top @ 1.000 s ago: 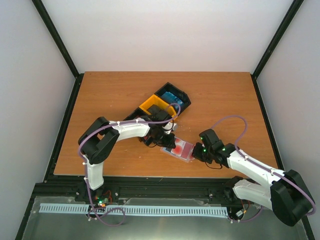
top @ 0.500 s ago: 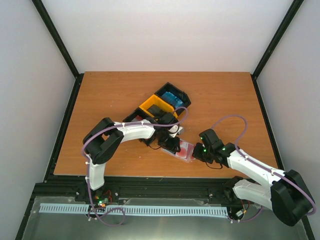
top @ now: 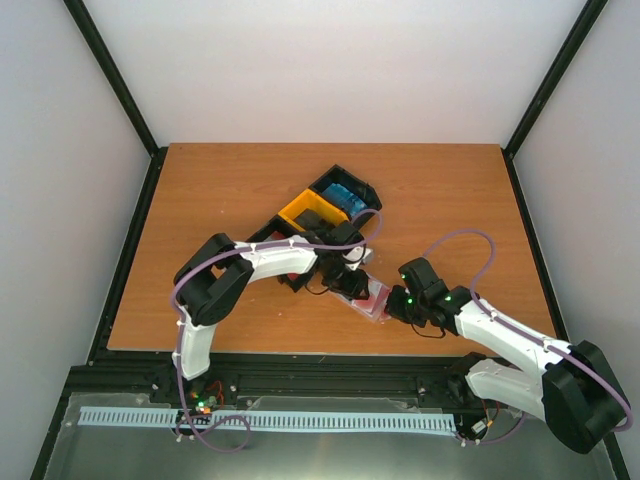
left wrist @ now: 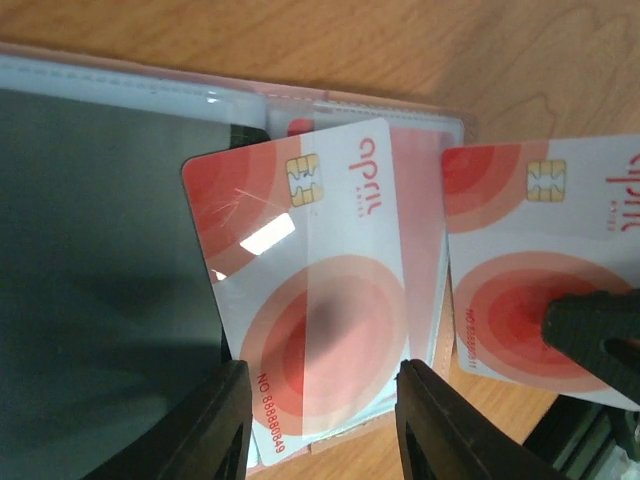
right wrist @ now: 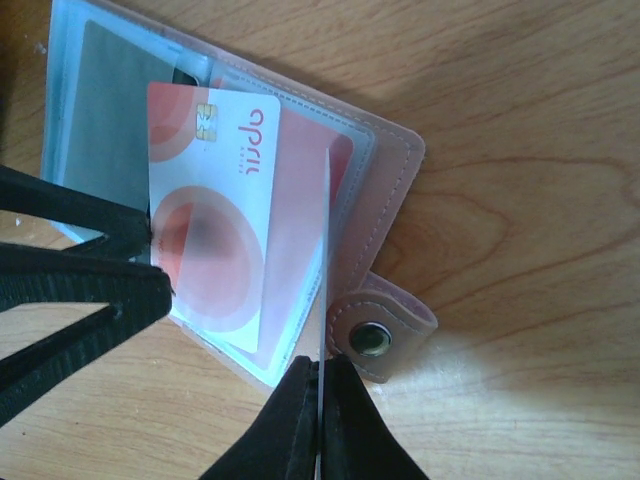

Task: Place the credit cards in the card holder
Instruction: Insert the credit card into the card holder.

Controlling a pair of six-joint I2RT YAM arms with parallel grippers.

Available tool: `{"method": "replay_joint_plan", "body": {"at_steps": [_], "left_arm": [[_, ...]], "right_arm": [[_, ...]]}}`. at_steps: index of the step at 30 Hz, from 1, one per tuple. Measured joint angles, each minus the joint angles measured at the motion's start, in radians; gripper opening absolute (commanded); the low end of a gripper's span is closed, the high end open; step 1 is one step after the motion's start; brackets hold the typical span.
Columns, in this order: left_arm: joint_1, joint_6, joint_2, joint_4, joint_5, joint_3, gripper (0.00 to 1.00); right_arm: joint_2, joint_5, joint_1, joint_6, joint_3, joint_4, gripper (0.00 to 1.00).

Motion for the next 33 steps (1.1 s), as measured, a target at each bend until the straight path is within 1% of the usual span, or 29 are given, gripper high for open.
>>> {"method": "replay_joint_plan", "body": {"at_steps": [6, 10, 12, 16, 18, 19, 21, 24, 33], "left_arm": [[-0.001, -0.029, 0.000, -0.001, -0.048, 0.007, 0.45], [-0.004, -0.040, -0.008, 0.000, -0.077, 0.007, 0.45], [-0.004, -0.043, -0.013, 0.002, -0.086, 0.007, 0.41], [-0.004, -0.054, -0.015, 0.013, -0.092, 0.007, 0.29], [-0.004, -0.059, -0.015, 0.022, -0.093, 0.007, 0.27], [-0.004, -0.060, -0.015, 0.026, -0.094, 0.007, 0.29], [-0.004, -0.061, -0.015, 0.028, -0.100, 0.007, 0.37], [-0.004, -0.065, -0.015, 0.028, -0.120, 0.007, 0.43], [-0.004, -0.068, -0.011, 0.027, -0.172, 0.040, 0.44]], "right_arm": [[0.000, 0.002, 0.000, 0.000, 0.000, 0.000, 0.03], [0.000, 0.004, 0.000, 0.000, 0.000, 0.000, 0.03], [0.000, 0.005, 0.000, 0.000, 0.000, 0.000, 0.03], [0.000, 0.006, 0.000, 0.000, 0.000, 0.000, 0.03], [0.000, 0.006, 0.000, 0.000, 0.000, 0.000, 0.03], [0.000, 0.006, 0.000, 0.000, 0.000, 0.000, 0.03], [0.000, 0.006, 0.000, 0.000, 0.000, 0.000, 0.03], [0.000, 0.006, 0.000, 0.000, 0.000, 0.000, 0.03], [0.000, 0.006, 0.000, 0.000, 0.000, 0.001, 0.03]]}}
